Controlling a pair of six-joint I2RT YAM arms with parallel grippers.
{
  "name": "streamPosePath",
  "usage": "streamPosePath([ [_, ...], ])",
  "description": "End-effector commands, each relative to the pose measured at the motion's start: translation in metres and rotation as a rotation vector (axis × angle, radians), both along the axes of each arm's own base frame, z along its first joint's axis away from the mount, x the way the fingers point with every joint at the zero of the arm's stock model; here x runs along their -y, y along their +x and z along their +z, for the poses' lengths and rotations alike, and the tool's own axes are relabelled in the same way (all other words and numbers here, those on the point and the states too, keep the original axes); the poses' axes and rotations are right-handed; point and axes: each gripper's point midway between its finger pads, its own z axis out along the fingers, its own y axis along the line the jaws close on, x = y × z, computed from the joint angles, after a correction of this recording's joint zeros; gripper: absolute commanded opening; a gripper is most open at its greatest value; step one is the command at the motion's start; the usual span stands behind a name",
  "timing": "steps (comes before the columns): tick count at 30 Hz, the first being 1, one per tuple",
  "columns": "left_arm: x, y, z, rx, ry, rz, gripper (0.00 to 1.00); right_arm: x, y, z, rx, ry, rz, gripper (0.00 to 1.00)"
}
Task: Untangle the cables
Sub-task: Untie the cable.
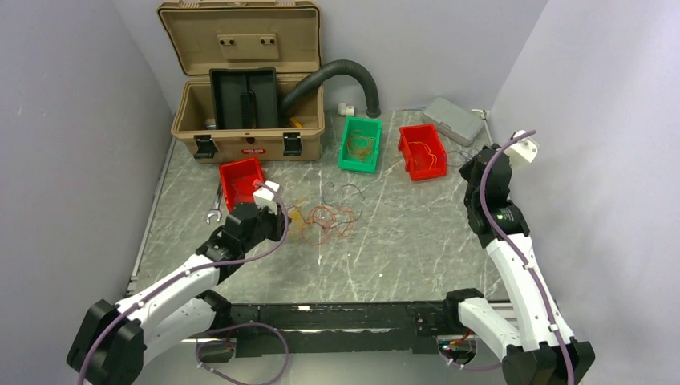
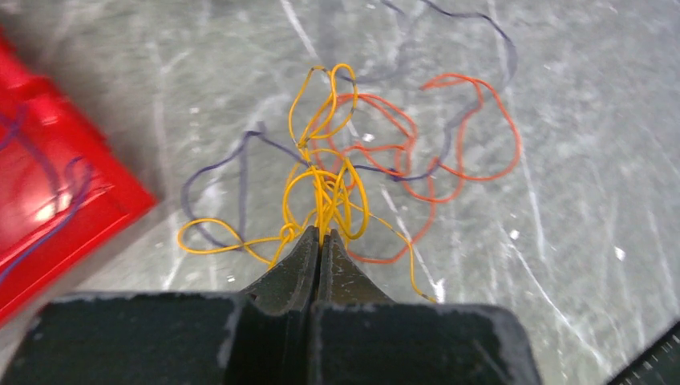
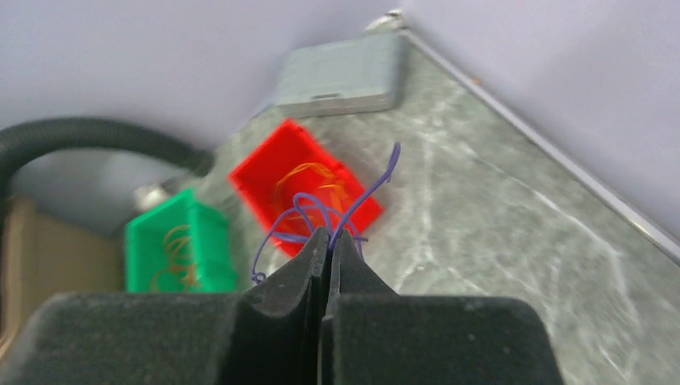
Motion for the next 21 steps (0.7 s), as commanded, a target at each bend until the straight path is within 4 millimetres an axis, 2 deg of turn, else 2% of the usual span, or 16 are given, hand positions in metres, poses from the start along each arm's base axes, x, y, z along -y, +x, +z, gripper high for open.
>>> streamPosePath([
  [1, 0.048, -0.004, 0.032, 0.056, -0.098, -0.241, 0.0, -0.07, 0.016, 0.061, 0.144, -0.047, 0.454, 0.0],
  [3, 0.06, -0.008, 0.029, 0.028, -0.105, -0.301, 0.0, -0.095, 0.018, 0.068, 0.157, -0.038, 0.593, 0.0],
  [7, 0.084, -0.018, 0.03, -0.011, -0.13, -0.381, 0.0, -0.131, 0.017, 0.076, 0.18, -0.024, 0.773, 0.0],
  [13, 0.121, -0.051, 0.043, 0.008, -0.135, -0.532, 0.02, -0.172, 0.019, 0.075, 0.206, -0.059, 0.884, 0.0],
  [14, 0.125, -0.057, 0.045, 0.021, -0.127, -0.554, 0.1, -0.18, 0.019, 0.075, 0.207, -0.067, 0.894, 0.0],
  [17, 0.125, -0.067, 0.049, 0.026, -0.116, -0.566, 0.55, -0.206, 0.021, 0.079, 0.218, -0.083, 0.94, 0.0],
  [18, 0.119, -0.064, 0.05, 0.023, -0.107, -0.53, 0.66, -0.212, 0.023, 0.08, 0.221, -0.085, 0.943, 0.0],
  [20, 0.106, -0.061, 0.054, 0.029, -0.097, -0.462, 0.8, -0.226, 0.026, 0.082, 0.228, -0.086, 0.971, 0.0],
  [21, 0.099, -0.06, 0.06, 0.042, -0.092, -0.429, 0.92, -0.234, 0.028, 0.082, 0.228, -0.087, 0.989, 0.0],
])
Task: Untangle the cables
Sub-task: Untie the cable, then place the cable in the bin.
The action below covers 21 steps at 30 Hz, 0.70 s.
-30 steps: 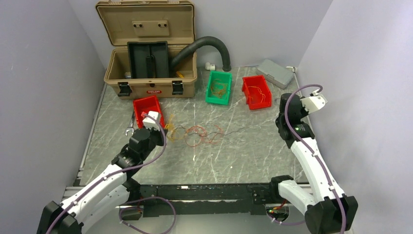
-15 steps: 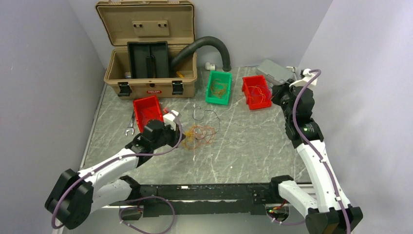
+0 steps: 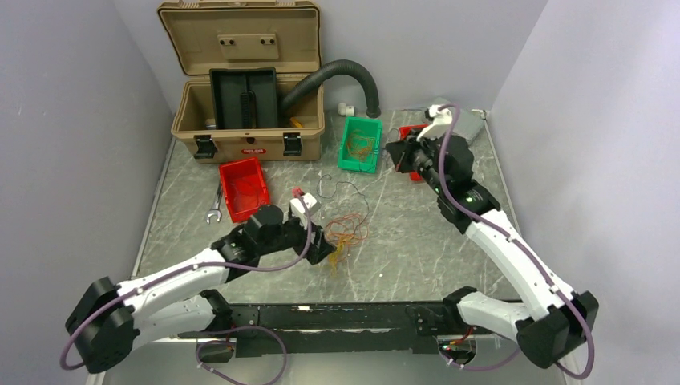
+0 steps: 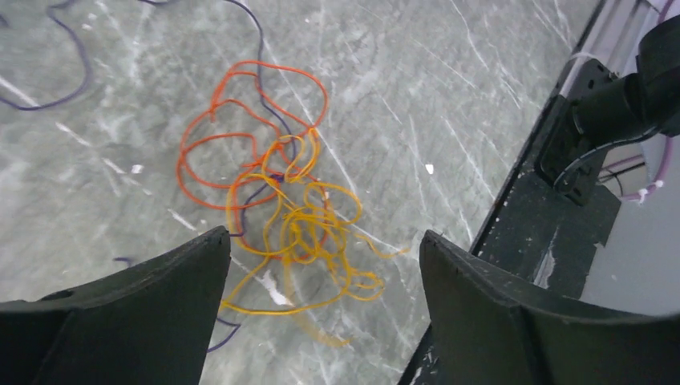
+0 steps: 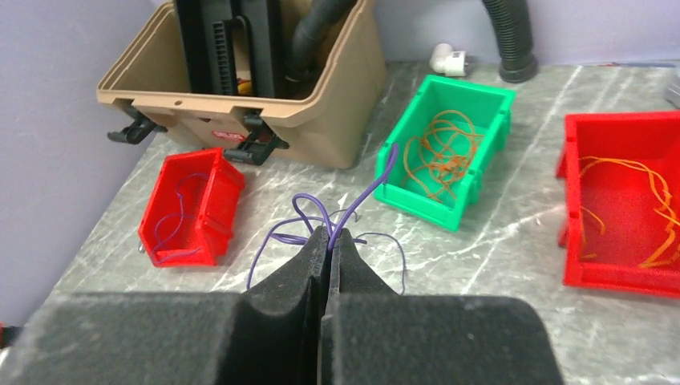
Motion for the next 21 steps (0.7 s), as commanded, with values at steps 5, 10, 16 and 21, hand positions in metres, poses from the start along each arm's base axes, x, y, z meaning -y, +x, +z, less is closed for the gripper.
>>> streamPosePath([
  [5, -0.061, 0.02, 0.063, 0.066, 0.017, 0.337, 0.99, -0.061, 0.013, 0.044, 0.153, 0.017, 0.094, 0.0],
  [10, -0.121, 0.027, 0.08, 0.062, 0.07, 0.629, 0.99, -0.111, 0.012, 0.044, 0.19, 0.049, 0.194, 0.0],
  [16, -0.184, 0.014, 0.112, 0.076, 0.084, 0.861, 0.99, -0.166, 0.008, 0.04, 0.226, 0.043, 0.272, 0.0],
  [21, -0.214, 0.002, 0.138, 0.139, 0.083, 0.914, 0.99, -0.214, 0.001, 0.025, 0.227, 0.031, 0.334, 0.0],
])
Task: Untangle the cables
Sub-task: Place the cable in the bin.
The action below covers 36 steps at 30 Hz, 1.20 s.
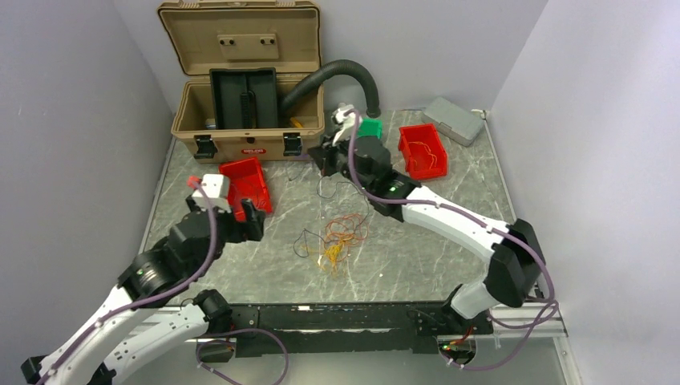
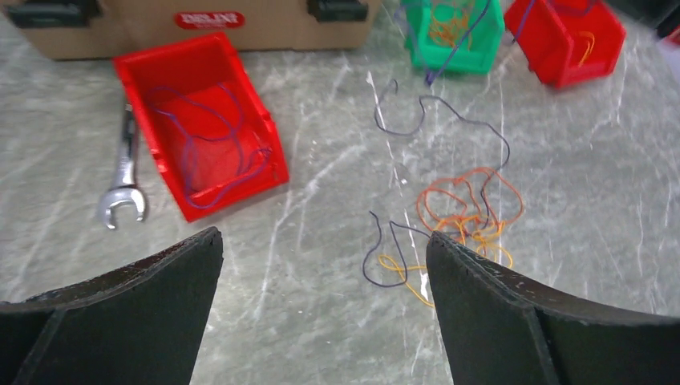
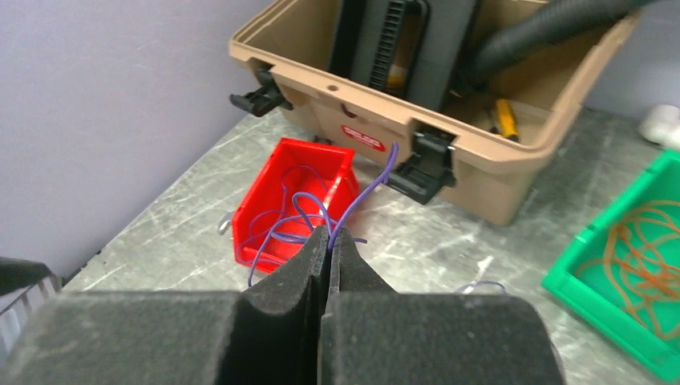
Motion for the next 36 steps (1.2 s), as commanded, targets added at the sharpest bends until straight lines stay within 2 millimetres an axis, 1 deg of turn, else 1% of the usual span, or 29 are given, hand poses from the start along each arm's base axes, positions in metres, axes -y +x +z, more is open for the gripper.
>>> streamPosePath([
  [1, -0.046, -0.011, 0.023, 0.048, 0.048, 0.131, 0.99, -0.038, -0.001, 0.033, 0.112, 0.073, 0.034, 0.0],
  [3, -0.055, -0.015, 0.03, 0.08, 0.055, 0.138, 0.99, -0.058, -0.001, 0.022, 0.11, 0.064, 0.063, 0.0],
  [4, -0.058, -0.016, 0.032, 0.093, 0.06, 0.142, 0.99, -0.067, 0.003, 0.014, 0.123, 0.037, 0.075, 0.0],
  [5, -0.06, -0.017, 0.034, 0.106, 0.058, 0.143, 0.99, -0.077, 0.005, 0.007, 0.091, 0.051, 0.088, 0.0],
  [10, -0.063, -0.019, 0.037, 0.132, 0.059, 0.136, 0.99, -0.122, 0.021, -0.027, 0.018, 0.018, 0.158, 0.0],
  [11, -0.064, -0.018, 0.036, 0.131, 0.064, 0.137, 0.99, -0.13, 0.025, -0.031, 0.012, 0.017, 0.16, 0.0],
  [12, -0.063, -0.018, 0.036, 0.129, 0.071, 0.136, 0.99, -0.142, 0.026, -0.036, 0.005, 0.011, 0.189, 0.0],
  [14, -0.062, -0.017, 0.034, 0.123, 0.086, 0.125, 0.99, -0.157, 0.028, -0.043, -0.003, 0.007, 0.218, 0.0],
  [17, -0.056, -0.015, 0.033, 0.106, 0.108, 0.102, 0.99, -0.176, 0.033, -0.055, -0.017, -0.001, 0.256, 0.0],
  [22, -0.048, -0.012, 0.031, 0.084, 0.144, 0.07, 0.99, -0.2, 0.047, -0.088, -0.057, -0.048, 0.266, 0.0],
  [26, -0.042, -0.012, 0.034, 0.092, 0.142, 0.032, 0.99, -0.219, 0.047, -0.112, -0.079, -0.082, 0.295, 0.0],
  [27, -0.041, -0.011, 0.035, 0.093, 0.144, 0.032, 0.99, -0.222, 0.048, -0.117, -0.084, -0.098, 0.296, 0.03],
  [28, -0.041, -0.011, 0.035, 0.091, 0.148, 0.033, 0.99, -0.224, 0.049, -0.121, -0.094, -0.109, 0.291, 0.27],
  [29, -0.041, -0.01, 0.035, 0.089, 0.152, 0.035, 0.99, -0.224, 0.051, -0.12, -0.103, -0.115, 0.285, 0.48],
  [30, -0.041, -0.01, 0.035, 0.085, 0.157, 0.037, 0.99, -0.222, 0.05, -0.116, -0.103, -0.116, 0.28, 0.62],
  [31, -0.04, -0.009, 0.034, 0.079, 0.162, 0.037, 0.99, -0.219, 0.05, -0.109, -0.094, -0.112, 0.269, 0.67],
  [33, -0.039, -0.008, 0.034, 0.07, 0.164, 0.036, 0.99, -0.206, 0.05, -0.097, -0.071, -0.106, 0.238, 0.69],
  [36, -0.035, -0.007, 0.034, 0.064, 0.161, 0.03, 0.99, -0.183, 0.043, -0.074, -0.038, -0.104, 0.214, 0.72],
])
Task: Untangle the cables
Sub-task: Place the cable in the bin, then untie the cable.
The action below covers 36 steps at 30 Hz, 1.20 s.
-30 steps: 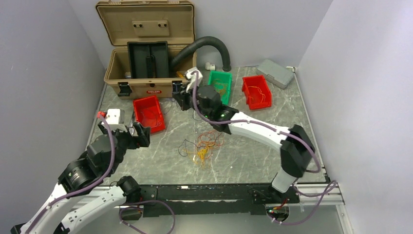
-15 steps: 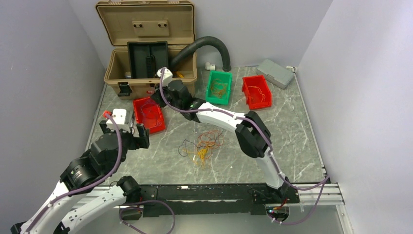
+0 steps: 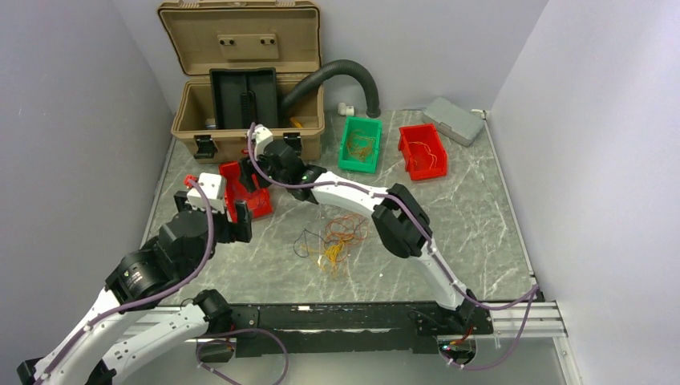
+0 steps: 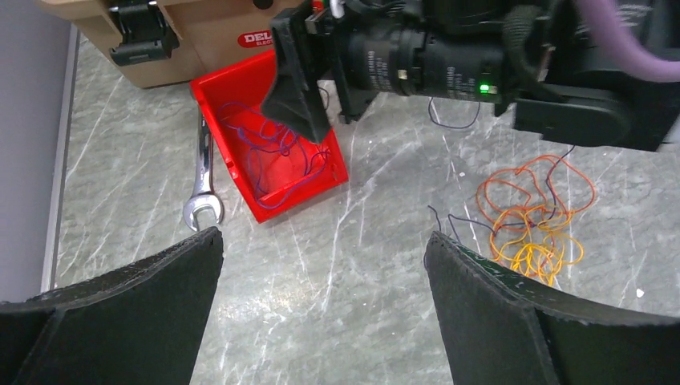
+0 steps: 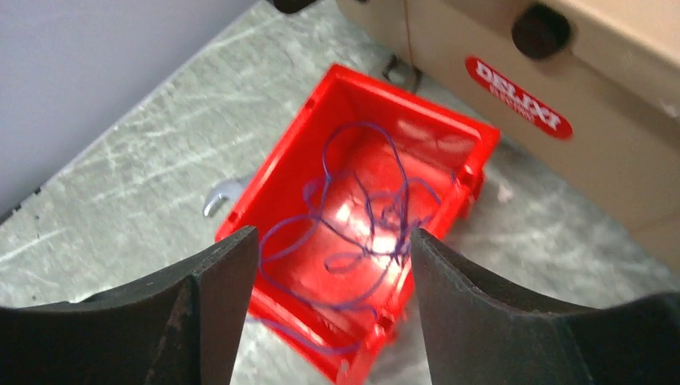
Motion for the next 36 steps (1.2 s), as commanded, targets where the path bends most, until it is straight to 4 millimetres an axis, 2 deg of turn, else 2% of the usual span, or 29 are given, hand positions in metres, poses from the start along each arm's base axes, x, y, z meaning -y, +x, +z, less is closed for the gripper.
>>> streamPosePath([
  [1, 0.006, 0.003, 0.01, 0.007, -0.009, -0.013, 0.99, 0.033, -0.009, 0.088, 0.113, 0.082, -0.045, 0.73],
  [4, 0.012, 0.006, 0.008, -0.01, -0.008, -0.027, 0.99, 0.075, -0.023, 0.103, 0.113, 0.115, -0.081, 0.74],
  [6, 0.022, 0.008, 0.003, -0.039, 0.003, -0.055, 0.99, 0.113, -0.031, 0.106, 0.077, 0.148, -0.113, 0.75],
  [7, 0.029, 0.009, -0.001, -0.058, 0.01, -0.078, 0.99, 0.138, -0.029, 0.107, 0.04, 0.166, -0.149, 0.75],
  [10, 0.058, 0.014, -0.019, -0.131, 0.007, -0.163, 0.99, 0.207, -0.036, 0.089, -0.077, 0.147, -0.247, 0.75],
  [12, 0.083, 0.018, -0.036, -0.187, -0.016, -0.232, 0.99, 0.243, -0.046, 0.076, -0.115, 0.099, -0.301, 0.75],
  [17, 0.152, 0.017, -0.085, -0.351, -0.139, -0.415, 0.99, 0.314, -0.086, 0.039, -0.14, -0.11, -0.403, 0.76],
  [20, 0.177, 0.021, -0.106, -0.404, -0.169, -0.47, 0.98, 0.348, -0.109, 0.014, -0.208, -0.192, -0.452, 0.76],
  [24, 0.185, 0.028, -0.128, -0.459, -0.134, -0.464, 0.97, 0.356, -0.135, -0.004, -0.282, -0.162, -0.436, 0.76],
  [28, 0.187, 0.029, -0.143, -0.489, -0.114, -0.46, 0.97, 0.348, -0.152, -0.019, -0.345, -0.11, -0.378, 0.78],
  [32, 0.185, 0.025, -0.156, -0.507, -0.112, -0.462, 0.97, 0.336, -0.16, -0.034, -0.391, -0.086, -0.324, 0.79],
  [36, 0.183, 0.021, -0.165, -0.505, -0.129, -0.466, 0.97, 0.331, -0.155, -0.039, -0.373, -0.072, -0.326, 0.79],
])
